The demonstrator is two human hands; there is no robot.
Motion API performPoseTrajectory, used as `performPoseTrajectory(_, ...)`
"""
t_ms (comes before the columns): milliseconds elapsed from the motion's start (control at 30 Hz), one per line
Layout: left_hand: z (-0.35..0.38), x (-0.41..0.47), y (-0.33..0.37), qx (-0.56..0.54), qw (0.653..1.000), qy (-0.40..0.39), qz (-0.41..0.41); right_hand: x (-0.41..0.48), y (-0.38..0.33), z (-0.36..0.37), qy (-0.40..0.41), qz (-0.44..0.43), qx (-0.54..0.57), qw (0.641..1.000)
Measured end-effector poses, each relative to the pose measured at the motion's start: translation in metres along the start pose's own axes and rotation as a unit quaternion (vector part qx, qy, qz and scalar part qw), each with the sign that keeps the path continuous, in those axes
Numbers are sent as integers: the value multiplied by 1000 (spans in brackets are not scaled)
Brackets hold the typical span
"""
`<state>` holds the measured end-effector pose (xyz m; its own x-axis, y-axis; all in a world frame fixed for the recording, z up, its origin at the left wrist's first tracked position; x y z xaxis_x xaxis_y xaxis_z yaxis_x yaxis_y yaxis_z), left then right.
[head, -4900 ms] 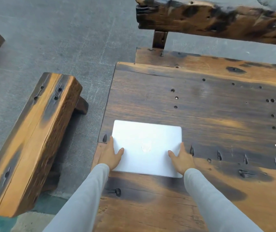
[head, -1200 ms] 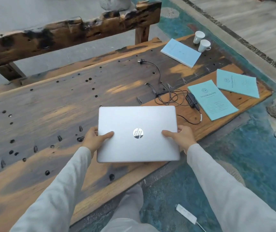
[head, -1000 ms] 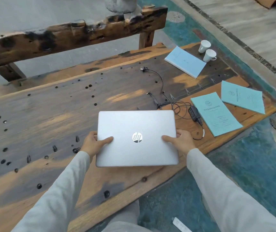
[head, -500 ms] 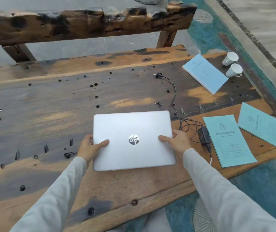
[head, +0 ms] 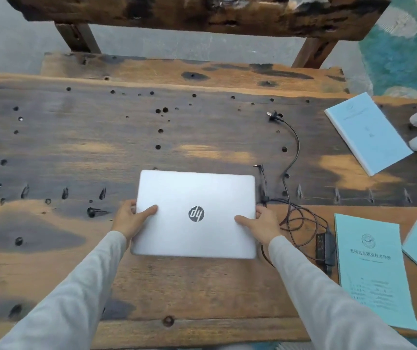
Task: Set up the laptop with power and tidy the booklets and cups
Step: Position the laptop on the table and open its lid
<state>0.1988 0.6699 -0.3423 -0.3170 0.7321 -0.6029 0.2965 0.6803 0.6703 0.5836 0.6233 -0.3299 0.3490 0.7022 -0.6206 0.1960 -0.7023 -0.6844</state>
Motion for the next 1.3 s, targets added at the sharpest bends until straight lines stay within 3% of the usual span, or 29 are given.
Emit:
performPoseTrajectory(167,9,8,-17,3,999,33,-27,40,16,16,-45,25,2,999)
performPoseTrajectory(433,15,28,-17,11,998,49,-40,72,19,33,-45,4,-27,999)
performPoseTrajectory(633,19,55,-3,14,999,35,-10,97,16,41,-13,-39,-34,999)
performPoseTrajectory(933,35,83,8,33,999,7,11,125,14,32,28,4,47,998)
performPoseTrajectory(1300,42,89,36,84,996,-25,9,115,-3,13,126,6,-12,992)
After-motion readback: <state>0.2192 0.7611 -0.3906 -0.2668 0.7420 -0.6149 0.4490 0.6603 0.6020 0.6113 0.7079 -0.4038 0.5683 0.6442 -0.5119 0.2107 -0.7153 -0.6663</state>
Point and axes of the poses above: each hand's wrist, its own x-axis towards the middle knuckle, its own z-axis out of the palm, y = z × x, the point moved 8 cm from there along x, towards the middle knuckle, and after that the axes turned 4 degrees about y, right-handed, at the moved point
